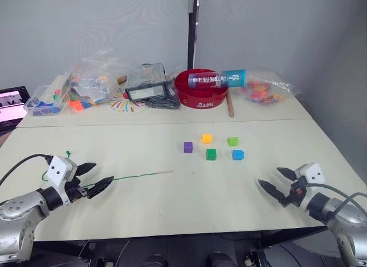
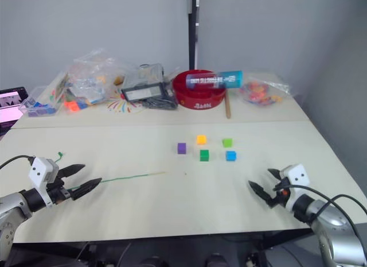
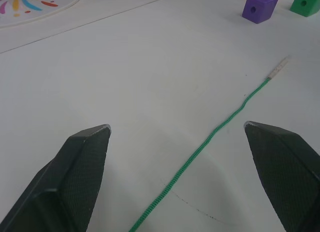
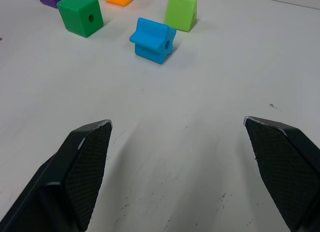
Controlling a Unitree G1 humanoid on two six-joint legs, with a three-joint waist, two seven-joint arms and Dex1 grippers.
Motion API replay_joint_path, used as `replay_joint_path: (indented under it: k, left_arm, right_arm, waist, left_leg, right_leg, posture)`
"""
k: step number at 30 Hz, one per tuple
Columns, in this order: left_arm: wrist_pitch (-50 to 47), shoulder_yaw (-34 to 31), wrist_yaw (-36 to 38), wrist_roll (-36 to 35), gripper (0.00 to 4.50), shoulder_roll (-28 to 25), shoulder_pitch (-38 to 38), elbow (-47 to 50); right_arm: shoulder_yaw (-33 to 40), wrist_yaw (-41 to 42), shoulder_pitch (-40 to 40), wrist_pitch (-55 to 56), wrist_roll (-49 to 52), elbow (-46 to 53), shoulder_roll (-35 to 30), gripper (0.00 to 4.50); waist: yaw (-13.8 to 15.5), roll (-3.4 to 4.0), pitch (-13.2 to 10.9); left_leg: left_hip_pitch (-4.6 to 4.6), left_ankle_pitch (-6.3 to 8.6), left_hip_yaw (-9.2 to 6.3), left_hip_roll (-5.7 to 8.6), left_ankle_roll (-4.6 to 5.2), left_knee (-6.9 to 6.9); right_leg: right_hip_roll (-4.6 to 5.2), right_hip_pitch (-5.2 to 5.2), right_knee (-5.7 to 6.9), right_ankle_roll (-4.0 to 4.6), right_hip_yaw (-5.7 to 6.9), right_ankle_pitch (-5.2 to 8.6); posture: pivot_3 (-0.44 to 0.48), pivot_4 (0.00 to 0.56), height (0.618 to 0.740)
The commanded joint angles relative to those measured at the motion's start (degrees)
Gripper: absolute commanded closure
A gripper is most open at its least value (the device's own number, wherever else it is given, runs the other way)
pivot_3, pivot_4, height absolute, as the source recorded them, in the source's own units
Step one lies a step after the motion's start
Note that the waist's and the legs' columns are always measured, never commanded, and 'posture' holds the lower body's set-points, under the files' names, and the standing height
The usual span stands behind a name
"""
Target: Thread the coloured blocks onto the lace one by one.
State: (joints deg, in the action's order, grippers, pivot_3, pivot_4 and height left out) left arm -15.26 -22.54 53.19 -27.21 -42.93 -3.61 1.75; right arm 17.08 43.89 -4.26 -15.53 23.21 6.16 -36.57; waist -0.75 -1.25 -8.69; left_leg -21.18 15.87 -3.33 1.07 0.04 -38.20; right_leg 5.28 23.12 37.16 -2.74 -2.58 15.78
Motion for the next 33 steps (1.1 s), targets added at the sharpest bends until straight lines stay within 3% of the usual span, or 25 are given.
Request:
replay_joint_path:
  k: [1,10,13,17,23,33]
  left_arm:
    - [0.80,-0.86,0.20,-0.16,0.00,-0.83,0.15,1.43]
    - [-5.80,8.36,5.68,-4.88,0.00,0.88,7.49,5.19]
    - [-5.87,13.33,9.06,-3.25,0.00,0.99,11.61,2.58]
    - [-0.67,20.87,13.55,2.25,0.00,2.38,17.42,-3.66]
    - [6.68,27.63,17.61,8.78,0.00,5.89,26.42,-15.85]
    - [12.78,31.28,23.87,13.41,0.00,9.41,33.11,-31.72]
  right_arm:
    - [0.46,0.53,0.88,1.16,0.24,0.89,-0.27,0.03]
    - [-5.71,6.56,4.75,-3.83,4.46,8.07,-1.39,0.03]
    - [-8.80,10.58,5.77,-6.27,5.60,10.74,-3.43,0.03]
    - [-11.97,15.03,6.44,-10.22,7.70,15.35,-7.08,0.03]
    - [-12.25,13.92,8.12,-13.97,9.51,19.93,-8.13,0.03]
    - [-10.17,9.26,6.45,-14.80,9.39,23.14,-7.87,0.03]
  waist:
    - [-0.02,0.00,0.00]
    - [0.05,0.00,0.00]
    - [0.02,0.00,0.00]
    - [0.07,0.00,0.00]
    - [0.06,-0.05,-0.03]
    - [0.27,-0.05,-0.03]
  left_leg:
    - [0.00,0.00,0.00,0.00,0.00,0.00]
    - [-0.01,0.00,0.00,0.02,0.00,-0.03]
    - [-0.02,0.00,0.00,0.06,0.00,-0.03]
    - [-0.02,0.00,0.00,0.07,0.01,-0.03]
    - [-0.10,0.00,0.00,0.16,0.02,-0.15]
    - [-0.26,0.13,-0.02,0.21,0.25,-0.62]
  right_leg:
    - [0.00,0.00,0.00,0.00,0.00,0.00]
    - [0.01,-0.01,0.03,-0.02,0.00,-0.01]
    - [0.00,0.00,0.03,-0.02,0.01,-0.01]
    - [-0.04,0.00,0.04,-0.02,0.03,-0.01]
    - [-0.08,0.01,0.03,-0.02,0.09,-0.01]
    - [-0.08,0.02,0.12,-0.07,0.13,-0.03]
  posture:
    - [0.000,0.150,0.740]
    - [0.000,0.150,0.740]
    - [0.000,0.150,0.740]
    - [0.000,0.150,0.740]
    - [0.000,0.150,0.740]
    - [0.000,0.150,0.740]
